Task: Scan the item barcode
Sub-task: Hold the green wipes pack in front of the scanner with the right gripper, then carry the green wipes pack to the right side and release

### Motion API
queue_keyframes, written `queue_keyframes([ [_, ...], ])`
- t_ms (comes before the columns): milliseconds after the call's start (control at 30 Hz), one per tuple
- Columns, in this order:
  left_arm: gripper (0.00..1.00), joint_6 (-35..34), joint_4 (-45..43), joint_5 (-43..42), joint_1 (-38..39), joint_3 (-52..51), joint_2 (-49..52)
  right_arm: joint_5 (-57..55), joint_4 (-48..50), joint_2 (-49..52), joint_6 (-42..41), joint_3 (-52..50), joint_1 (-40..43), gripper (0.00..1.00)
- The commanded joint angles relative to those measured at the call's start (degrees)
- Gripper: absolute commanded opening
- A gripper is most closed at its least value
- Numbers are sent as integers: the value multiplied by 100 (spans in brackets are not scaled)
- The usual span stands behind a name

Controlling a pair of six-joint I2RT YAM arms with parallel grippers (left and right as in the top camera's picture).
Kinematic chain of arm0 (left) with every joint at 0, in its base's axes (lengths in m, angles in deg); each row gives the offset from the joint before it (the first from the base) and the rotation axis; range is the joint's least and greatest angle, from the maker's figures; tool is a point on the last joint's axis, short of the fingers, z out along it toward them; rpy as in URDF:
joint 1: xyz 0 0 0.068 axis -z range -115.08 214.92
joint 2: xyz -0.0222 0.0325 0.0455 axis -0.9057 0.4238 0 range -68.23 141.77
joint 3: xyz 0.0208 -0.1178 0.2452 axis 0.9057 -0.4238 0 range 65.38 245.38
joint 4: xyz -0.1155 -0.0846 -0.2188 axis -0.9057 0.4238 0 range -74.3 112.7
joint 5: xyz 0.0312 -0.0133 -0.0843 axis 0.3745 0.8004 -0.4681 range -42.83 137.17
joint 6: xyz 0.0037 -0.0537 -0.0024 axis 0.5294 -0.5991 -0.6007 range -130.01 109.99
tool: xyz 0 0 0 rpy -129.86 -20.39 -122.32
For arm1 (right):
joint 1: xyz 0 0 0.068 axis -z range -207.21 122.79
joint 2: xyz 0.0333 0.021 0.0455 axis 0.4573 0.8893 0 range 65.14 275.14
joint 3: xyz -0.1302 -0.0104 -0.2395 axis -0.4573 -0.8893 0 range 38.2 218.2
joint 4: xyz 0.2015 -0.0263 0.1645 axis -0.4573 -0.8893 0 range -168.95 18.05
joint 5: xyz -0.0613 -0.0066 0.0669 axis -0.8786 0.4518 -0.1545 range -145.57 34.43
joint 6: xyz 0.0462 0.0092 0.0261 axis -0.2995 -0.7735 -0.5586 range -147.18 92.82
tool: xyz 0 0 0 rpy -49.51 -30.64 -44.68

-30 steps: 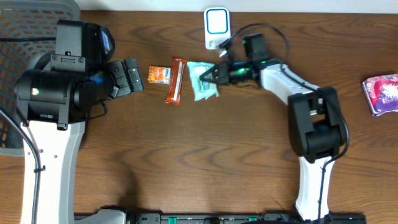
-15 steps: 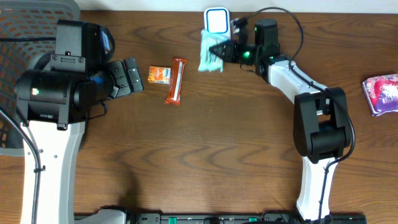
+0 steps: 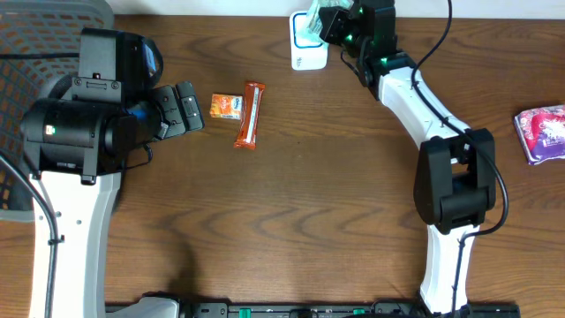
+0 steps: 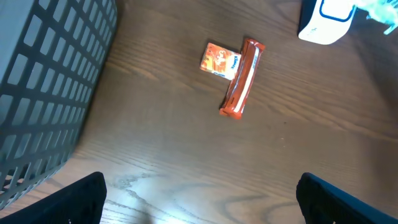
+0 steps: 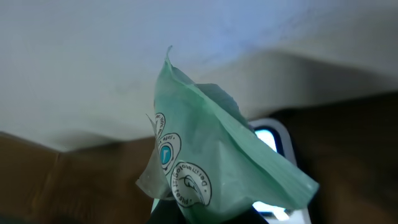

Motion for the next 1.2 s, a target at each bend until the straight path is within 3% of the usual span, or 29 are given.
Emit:
queue_keyframes([
  [0, 98, -7, 17, 72, -24, 31, 7, -35, 352, 240, -437, 83, -28, 5],
  [133, 98, -7, 17, 72, -24, 31, 7, 275, 562, 490, -719, 103, -28, 9],
  [267, 98, -7, 17, 72, -24, 31, 7, 442, 374, 568, -605, 103, 28, 1],
  [467, 98, -7, 17, 72, -24, 31, 7, 1137, -76, 293, -385, 365, 562, 1],
  [633, 98, -7, 17, 72, -24, 31, 7, 1056, -1770, -304, 365, 710, 1467, 1],
  [833, 98, -7, 17, 72, -24, 31, 7, -518, -4065, -883, 1086, 802, 2715, 2],
  [867, 98, -7, 17, 72, -24, 31, 7, -684, -4347, -909, 1285, 802, 2966, 4],
  [933, 98, -7, 17, 72, -24, 31, 7, -962, -4957, -907, 1803, 796, 3543, 26],
  [1067, 98, -7, 17, 72, -24, 31, 7, -1325, -5584, -813, 1851, 785, 4172, 53],
  [1167, 98, -7, 17, 72, -24, 31, 7, -1040, -5779, -743, 1851, 785, 4435, 62],
])
